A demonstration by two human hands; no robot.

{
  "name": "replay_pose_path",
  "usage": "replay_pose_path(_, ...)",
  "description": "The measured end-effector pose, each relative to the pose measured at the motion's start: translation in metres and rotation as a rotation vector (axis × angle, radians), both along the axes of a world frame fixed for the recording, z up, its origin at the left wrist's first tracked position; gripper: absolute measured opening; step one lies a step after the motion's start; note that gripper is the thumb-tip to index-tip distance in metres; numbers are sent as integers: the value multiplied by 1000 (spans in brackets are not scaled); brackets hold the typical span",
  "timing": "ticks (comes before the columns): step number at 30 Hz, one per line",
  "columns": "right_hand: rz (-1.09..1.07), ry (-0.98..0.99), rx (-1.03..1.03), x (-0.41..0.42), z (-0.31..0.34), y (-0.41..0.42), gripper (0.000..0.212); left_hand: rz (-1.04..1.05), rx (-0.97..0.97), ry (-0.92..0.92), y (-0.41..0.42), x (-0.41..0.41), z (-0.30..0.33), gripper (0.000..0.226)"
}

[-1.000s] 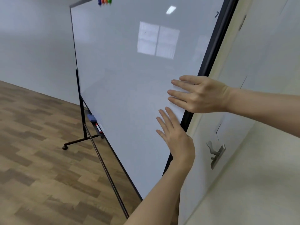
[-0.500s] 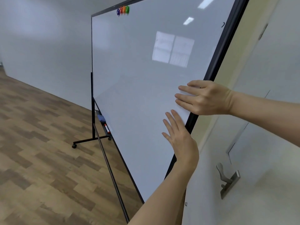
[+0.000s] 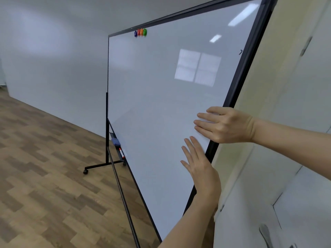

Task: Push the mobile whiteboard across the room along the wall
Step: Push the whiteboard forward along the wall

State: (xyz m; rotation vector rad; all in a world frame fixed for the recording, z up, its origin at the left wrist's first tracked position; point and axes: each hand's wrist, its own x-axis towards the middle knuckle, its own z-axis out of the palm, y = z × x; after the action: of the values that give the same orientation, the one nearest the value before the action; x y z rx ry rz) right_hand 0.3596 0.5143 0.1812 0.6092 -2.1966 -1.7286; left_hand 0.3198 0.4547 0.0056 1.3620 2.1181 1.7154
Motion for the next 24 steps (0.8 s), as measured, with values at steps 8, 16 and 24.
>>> replay_pose_path(8,-29,4,15,-31,1,84,24,73,9,40,82,-28,0,110)
replay_pose_path(16,-36,-19,39,-61,0,186,28,38,20,3,170,-59,5,117)
replay_pose_path(24,-15,-42,65,-89,1,303,29,49,21,-18,276,-85,11,120)
